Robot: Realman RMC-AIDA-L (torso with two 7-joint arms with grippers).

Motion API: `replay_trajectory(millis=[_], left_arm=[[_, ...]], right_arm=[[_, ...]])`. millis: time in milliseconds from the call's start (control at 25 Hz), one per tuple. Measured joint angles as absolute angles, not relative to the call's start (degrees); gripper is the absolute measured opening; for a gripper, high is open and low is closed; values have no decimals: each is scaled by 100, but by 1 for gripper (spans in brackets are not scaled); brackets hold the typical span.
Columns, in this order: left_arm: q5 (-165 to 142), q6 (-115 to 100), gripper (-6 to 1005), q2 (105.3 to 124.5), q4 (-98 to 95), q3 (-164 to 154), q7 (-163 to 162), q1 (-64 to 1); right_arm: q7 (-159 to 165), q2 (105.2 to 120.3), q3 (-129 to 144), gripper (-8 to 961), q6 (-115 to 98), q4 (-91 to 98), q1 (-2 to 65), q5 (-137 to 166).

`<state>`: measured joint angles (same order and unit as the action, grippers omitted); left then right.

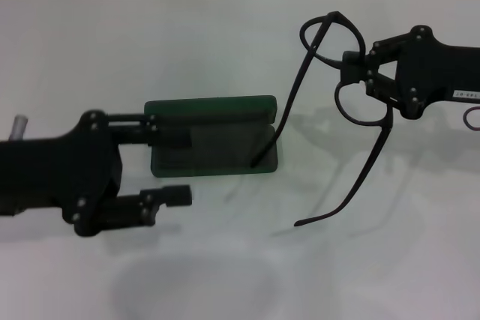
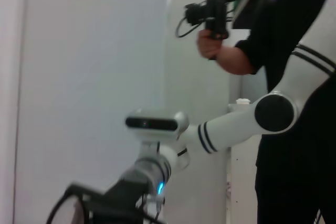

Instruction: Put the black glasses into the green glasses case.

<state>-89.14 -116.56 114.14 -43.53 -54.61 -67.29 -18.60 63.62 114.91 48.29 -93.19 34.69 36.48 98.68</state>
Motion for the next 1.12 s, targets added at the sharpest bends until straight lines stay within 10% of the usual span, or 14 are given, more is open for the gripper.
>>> replay_trajectory(millis=[240,320,760,1120], left_arm=[[-8659,-11661,614,11265,-4510,-6009,-6498,-2209],[-8591,-11661,397,11206,-4511,-6333,-6390,-2321],[-8340,-11661,-2,11376,-4922,-6778,-5169,-2437],[-8299,-11649,-2,11483,-5010,-6805,-4820,-2526]], right_arm=[[6374,11393,4835,97,-9371,3210,3736,9868],[6372,11369,4819,97,-9428,3039,3808,9868],[6955,11356,4919,97,-9721,2888,4074,9954],[6845,11495,5149,96,-9645,2898,4320,10277]])
